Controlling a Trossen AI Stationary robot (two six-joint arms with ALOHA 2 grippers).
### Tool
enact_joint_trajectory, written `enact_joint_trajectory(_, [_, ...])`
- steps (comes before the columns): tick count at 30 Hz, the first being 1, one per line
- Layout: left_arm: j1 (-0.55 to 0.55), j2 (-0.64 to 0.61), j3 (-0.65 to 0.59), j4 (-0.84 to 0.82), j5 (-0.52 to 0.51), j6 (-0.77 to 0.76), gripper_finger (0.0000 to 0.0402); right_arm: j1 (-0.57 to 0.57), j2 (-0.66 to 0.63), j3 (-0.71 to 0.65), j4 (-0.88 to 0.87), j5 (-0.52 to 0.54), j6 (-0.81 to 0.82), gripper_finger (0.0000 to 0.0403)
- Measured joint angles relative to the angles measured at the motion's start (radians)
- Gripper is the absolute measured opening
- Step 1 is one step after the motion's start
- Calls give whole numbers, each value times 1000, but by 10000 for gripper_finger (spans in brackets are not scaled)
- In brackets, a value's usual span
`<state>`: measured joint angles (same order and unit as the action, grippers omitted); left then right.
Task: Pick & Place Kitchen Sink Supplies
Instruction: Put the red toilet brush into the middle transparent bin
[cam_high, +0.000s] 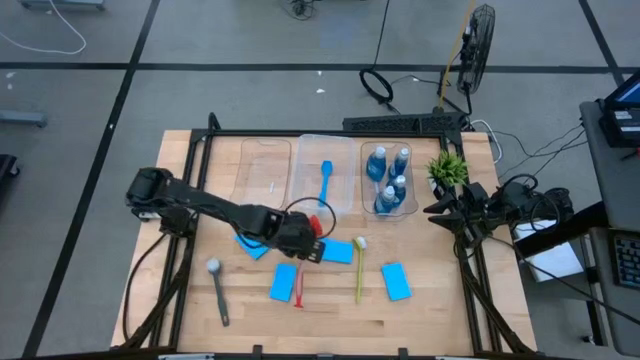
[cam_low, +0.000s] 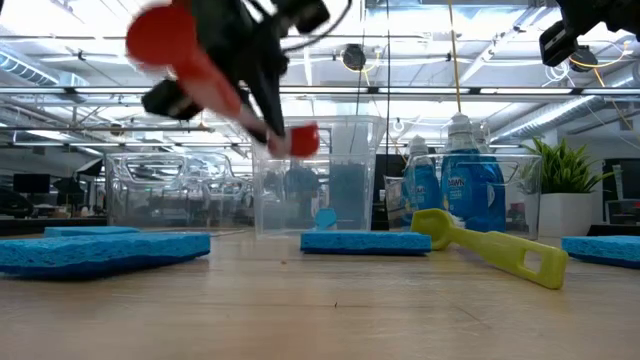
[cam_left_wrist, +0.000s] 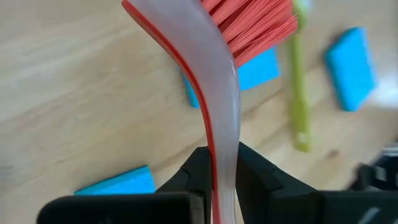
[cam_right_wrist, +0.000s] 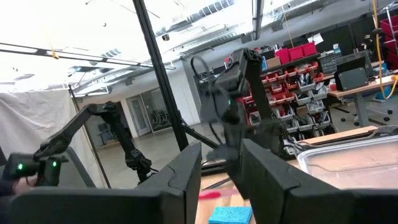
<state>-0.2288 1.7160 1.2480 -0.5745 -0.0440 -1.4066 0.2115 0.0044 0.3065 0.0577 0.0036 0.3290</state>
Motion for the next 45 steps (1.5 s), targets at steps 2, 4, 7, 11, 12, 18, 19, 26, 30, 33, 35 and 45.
enact_joint_trajectory(2, [0, -38, 0, 10, -5, 13, 47, 0, 0, 0, -1, 0, 0, 100])
enact_joint_trajectory(4, [0, -82, 0, 25, -9, 40, 47, 0, 0, 0, 0, 0, 0, 100])
enact_joint_trajectory(7, [-1, -141, 2, 81, -10, 98, 47, 0, 0, 0, -2, 0, 0, 100])
enact_joint_trajectory(11, [-1, -205, 2, 160, -9, 186, 47, 0, 0, 0, -3, -3, 0, 100])
enact_joint_trajectory(12, [-1, -219, 2, 172, -9, 205, 47, 0, 0, 0, -3, -3, 0, 100])
enact_joint_trajectory(18, [-1, -262, 4, 308, 28, 306, 47, 0, 0, 0, -14, -4, 0, 100])
enact_joint_trajectory(19, [-1, -265, 5, 330, 40, 328, 47, 0, 0, 0, -17, -4, 0, 100])
enact_joint_trajectory(26, [1, -278, 4, 557, 121, 475, 47, 0, 0, 0, -24, -5, 0, 100])
enact_joint_trajectory(30, [1, -279, 4, 737, 186, 550, 47, 0, 0, 0, -25, -5, -1, 100])
enact_joint_trajectory(33, [0, -279, 4, 814, 210, 595, 47, 0, 0, 0, -24, -5, -1, 100])
enact_joint_trajectory(35, [1, -279, 4, 850, 223, 618, 47, 0, 0, 0, -25, -5, -1, 100])
enact_joint_trajectory(45, [6, -279, 4, 900, 218, 649, 47, 0, 0, 0, -25, -5, -1, 100])
